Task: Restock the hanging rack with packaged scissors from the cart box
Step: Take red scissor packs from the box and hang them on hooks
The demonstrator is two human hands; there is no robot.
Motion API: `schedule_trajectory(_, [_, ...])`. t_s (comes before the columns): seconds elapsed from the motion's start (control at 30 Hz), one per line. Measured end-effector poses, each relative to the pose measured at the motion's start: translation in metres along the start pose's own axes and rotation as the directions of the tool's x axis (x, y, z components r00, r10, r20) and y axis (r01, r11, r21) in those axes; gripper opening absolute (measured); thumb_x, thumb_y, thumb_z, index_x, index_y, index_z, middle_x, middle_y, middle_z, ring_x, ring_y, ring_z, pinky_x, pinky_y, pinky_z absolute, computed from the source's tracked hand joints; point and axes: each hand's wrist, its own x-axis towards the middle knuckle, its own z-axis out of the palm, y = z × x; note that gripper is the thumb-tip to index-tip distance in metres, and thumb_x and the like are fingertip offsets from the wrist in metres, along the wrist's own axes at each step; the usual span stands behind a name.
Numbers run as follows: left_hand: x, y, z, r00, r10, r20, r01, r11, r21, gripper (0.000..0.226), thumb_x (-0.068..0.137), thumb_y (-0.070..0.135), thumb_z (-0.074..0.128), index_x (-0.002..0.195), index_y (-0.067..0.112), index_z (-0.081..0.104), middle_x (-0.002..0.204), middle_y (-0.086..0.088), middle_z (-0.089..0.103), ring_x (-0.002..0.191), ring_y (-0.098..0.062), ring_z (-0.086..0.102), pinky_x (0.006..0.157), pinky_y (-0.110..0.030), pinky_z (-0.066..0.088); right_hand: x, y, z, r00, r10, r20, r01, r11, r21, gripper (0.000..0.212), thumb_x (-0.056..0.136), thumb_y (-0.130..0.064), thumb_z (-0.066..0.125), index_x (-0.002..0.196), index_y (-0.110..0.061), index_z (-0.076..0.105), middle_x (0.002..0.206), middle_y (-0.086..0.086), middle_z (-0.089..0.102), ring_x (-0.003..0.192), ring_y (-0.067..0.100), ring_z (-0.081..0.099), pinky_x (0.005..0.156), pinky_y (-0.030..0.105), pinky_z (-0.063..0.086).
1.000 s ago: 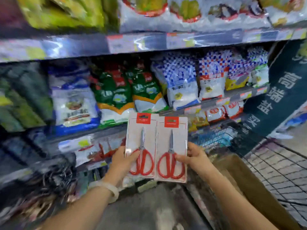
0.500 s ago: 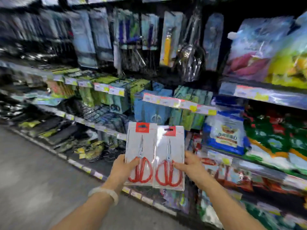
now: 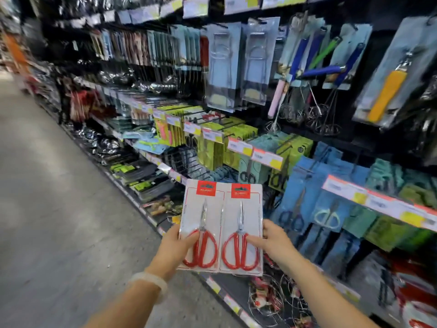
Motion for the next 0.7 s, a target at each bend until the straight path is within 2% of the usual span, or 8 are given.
schedule_trajectory(0.13, [0.044, 0.013, -0.036, 0.998, 0.018, -0.064, -0.019, 1.000, -0.001, 0.010, 0.088, 0.015, 0.065, 0.098, 0.012, 0.063, 0.088, -0.006, 0.073, 0.075, -0.018, 0.070, 0.064, -0.028, 0.058, 0.058, -0.022, 0.035, 0.999, -0.017, 0.044, 0.016, 1.000, 0.015, 0.033, 0.081, -0.005, 0.069, 0.107, -0.021, 0.056, 0.111, 0.004, 0.067, 0.102, 0.019, 0.064, 0.084, 0.030, 0.053])
schedule_trajectory(0.23, [0.076, 0.017, -0.060, 0.996, -0.023, -0.090, 0.020, 0.999, -0.031, 0.020, 0.088, 0.017, 0.066, 0.104, 0.010, 0.058, 0.090, -0.005, 0.070, 0.077, -0.018, 0.069, 0.066, -0.032, 0.057, 0.095, -0.033, 0.061, 0.997, -0.003, 0.077, 0.001, 1.000, 0.020, 0.034, 0.081, -0.006, 0.069, 0.108, -0.022, 0.057, 0.110, 0.003, 0.068, 0.101, 0.020, 0.065, 0.086, 0.036, 0.055])
schedule_trajectory(0.33, [0.115, 0.021, -0.082, 0.993, -0.036, -0.110, 0.031, 0.999, -0.045, 0.019, 0.088, 0.015, 0.066, 0.103, 0.011, 0.055, 0.091, -0.005, 0.068, 0.078, -0.019, 0.067, 0.067, -0.031, 0.054, 0.129, -0.043, 0.085, 0.997, 0.006, 0.083, -0.008, 1.000, 0.027, 0.034, 0.083, -0.005, 0.067, 0.111, -0.020, 0.056, 0.108, 0.003, 0.068, 0.096, 0.016, 0.066, 0.070, 0.021, 0.056])
schedule_trajectory(0.4, [0.146, 0.025, -0.097, 0.994, -0.051, -0.095, 0.047, 0.998, -0.040, 0.022, 0.087, 0.016, 0.066, 0.106, 0.010, 0.055, 0.096, -0.008, 0.069, 0.082, -0.022, 0.068, 0.072, -0.035, 0.055, 0.153, -0.048, 0.102, 0.998, 0.018, 0.062, -0.020, 0.999, 0.029, 0.033, 0.083, -0.006, 0.067, 0.110, -0.020, 0.055, 0.109, 0.003, 0.068, 0.094, 0.015, 0.067, 0.064, 0.017, 0.055])
schedule_trajectory(0.53, [0.220, 0.037, -0.131, 0.997, -0.071, 0.009, 0.071, 0.997, 0.008, 0.027, 0.086, 0.020, 0.068, 0.108, 0.012, 0.057, 0.098, -0.010, 0.072, 0.086, -0.026, 0.071, 0.083, -0.044, 0.057, 0.206, -0.058, 0.140, 0.999, 0.046, -0.001, -0.046, 0.997, 0.061, 0.029, 0.084, -0.009, 0.066, 0.106, -0.023, 0.053, 0.103, 0.000, 0.068, 0.084, 0.008, 0.067, 0.057, 0.013, 0.053])
schedule_trajectory(0.6, [0.259, 0.048, -0.150, 0.997, -0.059, 0.051, 0.057, 0.998, 0.033, 0.020, 0.087, 0.018, 0.067, 0.103, 0.012, 0.058, 0.097, -0.011, 0.072, 0.084, -0.025, 0.070, 0.079, -0.042, 0.057, 0.234, -0.067, 0.161, 0.998, 0.047, -0.049, -0.042, 0.995, 0.087, 0.026, 0.086, -0.008, 0.064, 0.101, -0.025, 0.052, 0.094, -0.005, 0.065, 0.078, 0.003, 0.064, 0.052, 0.010, 0.050])
schedule_trajectory(0.7, [0.316, 0.064, -0.181, 0.993, -0.052, 0.102, 0.045, 0.996, 0.072, 0.019, 0.087, 0.015, 0.067, 0.103, 0.008, 0.058, 0.098, -0.013, 0.071, 0.088, -0.027, 0.069, 0.078, -0.040, 0.056, 0.273, -0.078, 0.197, 0.987, 0.088, -0.137, -0.069, 0.988, 0.135, 0.025, 0.085, -0.005, 0.064, 0.096, -0.024, 0.054, 0.088, -0.008, 0.065, 0.076, 0.003, 0.063, 0.054, 0.012, 0.052])
